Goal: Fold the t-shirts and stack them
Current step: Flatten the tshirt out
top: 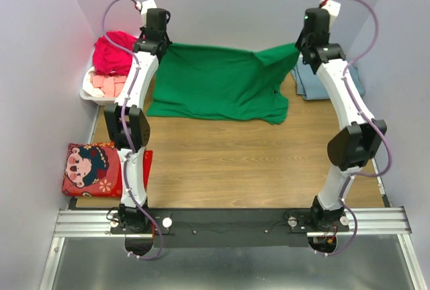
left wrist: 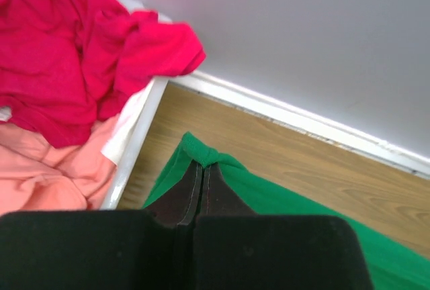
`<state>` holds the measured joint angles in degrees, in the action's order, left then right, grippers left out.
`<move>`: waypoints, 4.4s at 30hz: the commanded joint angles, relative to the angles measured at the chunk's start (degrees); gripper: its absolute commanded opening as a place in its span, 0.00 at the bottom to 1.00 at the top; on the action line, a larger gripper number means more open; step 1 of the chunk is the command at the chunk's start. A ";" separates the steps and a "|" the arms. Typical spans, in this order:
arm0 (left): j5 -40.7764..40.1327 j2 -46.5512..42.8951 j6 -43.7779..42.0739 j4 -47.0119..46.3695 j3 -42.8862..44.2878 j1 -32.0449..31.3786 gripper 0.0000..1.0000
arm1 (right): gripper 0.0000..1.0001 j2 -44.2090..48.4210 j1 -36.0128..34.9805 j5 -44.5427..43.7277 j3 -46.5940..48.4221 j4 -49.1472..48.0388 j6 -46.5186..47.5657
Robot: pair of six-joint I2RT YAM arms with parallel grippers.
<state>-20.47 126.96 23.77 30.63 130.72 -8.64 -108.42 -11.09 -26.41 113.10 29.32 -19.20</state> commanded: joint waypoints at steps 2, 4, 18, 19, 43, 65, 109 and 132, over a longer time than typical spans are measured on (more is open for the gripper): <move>0.87 -11.37 -2.50 -0.40 2.79 0.38 0.00 | 0.01 5.32 0.90 -8.82 8.26 -0.23 7.68; 1.74 -14.61 -2.59 -0.40 2.79 0.38 0.00 | 0.01 7.25 0.81 -9.62 9.85 -0.23 8.56; 8.60 -43.18 -6.80 -6.01 -14.40 -0.14 0.00 | 0.01 28.95 0.90 1.26 7.14 -1.81 11.38; 8.86 -47.37 -7.68 -6.72 -16.35 -0.14 0.00 | 0.01 30.88 0.90 3.10 6.35 -2.16 11.47; 4.66 -51.21 -10.23 -11.82 -22.27 -0.23 0.00 | 0.01 28.10 0.81 7.26 5.90 -6.73 14.28; 4.03 -44.06 -10.85 -9.19 -11.70 -0.23 0.00 | 0.01 30.01 0.81 7.87 9.69 -7.08 15.33; -5.37 0.36 -1.27 -10.87 -5.41 -1.20 0.00 | 0.01 -18.83 4.76 10.49 3.34 -20.09 5.23; 2.01 -3.80 -7.59 -10.42 -2.20 -0.94 0.00 | 0.01 -2.54 5.91 12.17 -3.21 -20.09 6.45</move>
<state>-20.27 132.84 18.39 20.01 130.02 -9.82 -126.32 -5.28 -12.38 114.83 10.48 -14.39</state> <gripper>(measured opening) 0.013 0.012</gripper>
